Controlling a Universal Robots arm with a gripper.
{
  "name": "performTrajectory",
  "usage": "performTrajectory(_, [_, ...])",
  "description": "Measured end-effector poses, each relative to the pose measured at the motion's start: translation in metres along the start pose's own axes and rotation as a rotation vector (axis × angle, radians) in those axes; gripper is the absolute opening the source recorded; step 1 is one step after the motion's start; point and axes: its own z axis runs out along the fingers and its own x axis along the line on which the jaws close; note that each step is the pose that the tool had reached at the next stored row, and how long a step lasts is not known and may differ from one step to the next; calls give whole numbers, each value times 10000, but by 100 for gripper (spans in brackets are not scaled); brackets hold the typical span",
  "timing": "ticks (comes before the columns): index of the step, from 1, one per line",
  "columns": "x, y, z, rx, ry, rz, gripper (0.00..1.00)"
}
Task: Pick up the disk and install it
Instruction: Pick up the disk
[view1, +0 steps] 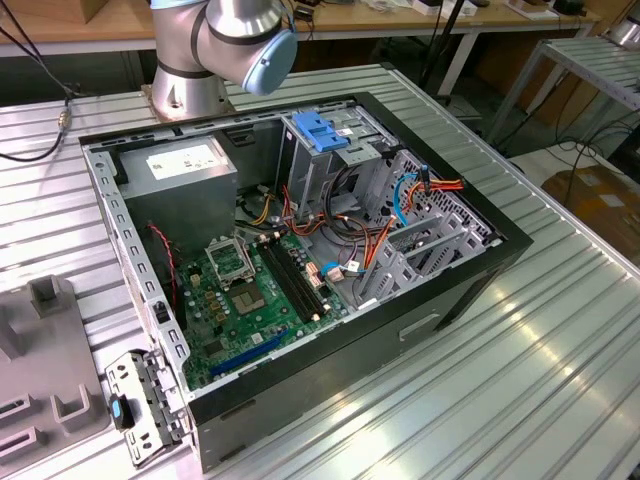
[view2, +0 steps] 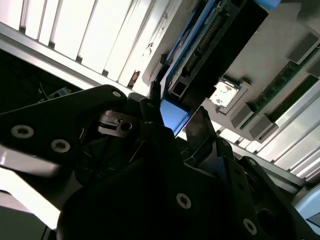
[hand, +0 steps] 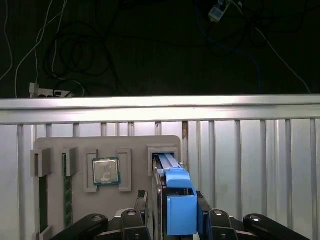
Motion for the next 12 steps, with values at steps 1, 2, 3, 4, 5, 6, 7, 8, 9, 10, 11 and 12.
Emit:
performTrajectory(1, [-6,0,8,1,-1,-1,48])
performTrajectory(2, [-13,0,17,3,-2,-1,48])
performTrajectory(3, [-17,2,35,2,-1,-4,48])
performTrajectory(4, [-17,8,46,0,0,-3,48])
performTrajectory(5, [-17,14,56,0,0,-3,48])
performTrajectory(6, [-17,15,69,3,-2,-3,48])
performTrajectory(7, [-18,15,75,2,-1,-4,48])
performTrajectory(8, [-19,17,86,1,-1,-3,48])
performTrajectory(9, [-20,17,94,1,-1,-3,48])
performTrajectory(10, [-21,16,104,2,-1,-3,48])
performTrajectory(11, [-22,16,121,1,0,-3,48])
performTrajectory(12, [-24,16,132,-1,1,-3,48])
